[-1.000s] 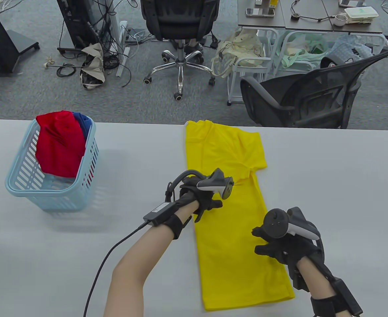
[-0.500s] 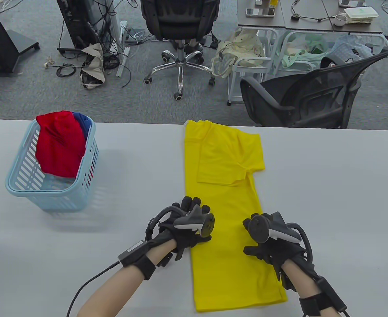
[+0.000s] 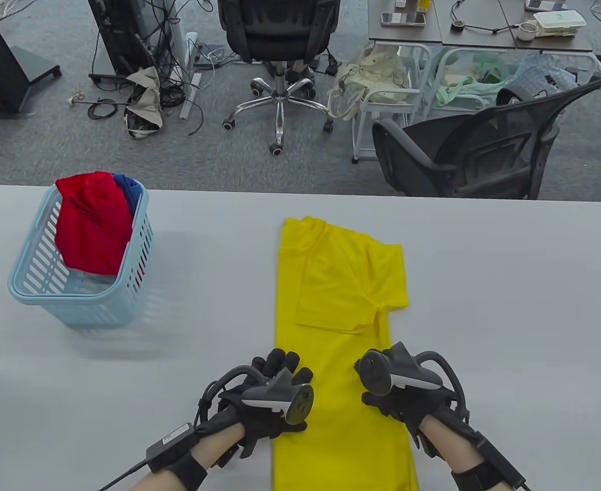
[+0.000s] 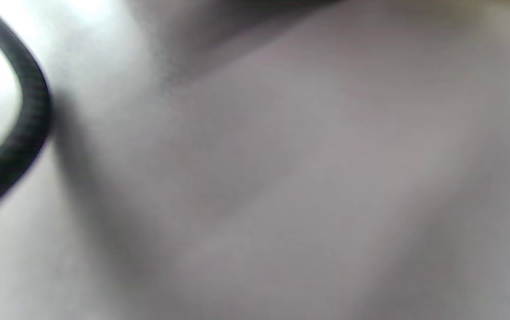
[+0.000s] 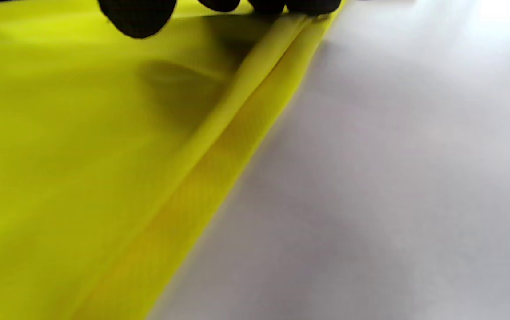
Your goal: Roll t-shirt into tight roll
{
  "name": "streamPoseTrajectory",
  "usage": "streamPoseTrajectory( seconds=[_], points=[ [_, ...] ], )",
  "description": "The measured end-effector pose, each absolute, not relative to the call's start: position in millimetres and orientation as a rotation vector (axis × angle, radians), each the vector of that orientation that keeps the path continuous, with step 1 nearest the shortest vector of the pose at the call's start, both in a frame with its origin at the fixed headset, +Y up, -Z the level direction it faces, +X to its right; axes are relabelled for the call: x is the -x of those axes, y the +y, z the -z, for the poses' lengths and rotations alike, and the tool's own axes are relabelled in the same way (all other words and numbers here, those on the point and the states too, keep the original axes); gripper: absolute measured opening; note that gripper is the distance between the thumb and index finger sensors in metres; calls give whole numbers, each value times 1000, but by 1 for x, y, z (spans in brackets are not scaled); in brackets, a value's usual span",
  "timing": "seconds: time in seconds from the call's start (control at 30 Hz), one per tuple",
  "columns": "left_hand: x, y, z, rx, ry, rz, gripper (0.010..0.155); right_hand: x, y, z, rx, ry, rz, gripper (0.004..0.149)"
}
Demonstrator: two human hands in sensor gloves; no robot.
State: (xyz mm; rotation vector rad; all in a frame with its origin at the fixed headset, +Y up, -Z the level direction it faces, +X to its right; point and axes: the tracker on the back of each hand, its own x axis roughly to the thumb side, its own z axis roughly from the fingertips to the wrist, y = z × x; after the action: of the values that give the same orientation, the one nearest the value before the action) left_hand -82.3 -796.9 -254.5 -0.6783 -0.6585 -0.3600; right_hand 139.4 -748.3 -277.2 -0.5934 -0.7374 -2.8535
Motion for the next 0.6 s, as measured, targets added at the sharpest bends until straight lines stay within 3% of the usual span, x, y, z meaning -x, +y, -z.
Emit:
streamPoseTrajectory(
  seconds=[0.13, 0.27, 0.37, 0.43, 0.6],
  points=[
    [84, -790, 253, 646, -688, 332, 90, -144, -743, 284, 572, -734, 2909, 67],
    [96, -784, 272, 542, -600, 258, 88, -126, -733, 306, 500, -576, 2879, 75],
    [106, -795, 282, 581, -584, 320, 91, -107, -732, 329, 473, -471, 2803, 82],
    [112, -802, 285, 660, -584, 310, 92, -94, -736, 346, 467, -530, 2743, 80],
    [112, -802, 285, 635, -579, 312, 92, -55, -735, 375, 552, -647, 2773, 64]
  ],
)
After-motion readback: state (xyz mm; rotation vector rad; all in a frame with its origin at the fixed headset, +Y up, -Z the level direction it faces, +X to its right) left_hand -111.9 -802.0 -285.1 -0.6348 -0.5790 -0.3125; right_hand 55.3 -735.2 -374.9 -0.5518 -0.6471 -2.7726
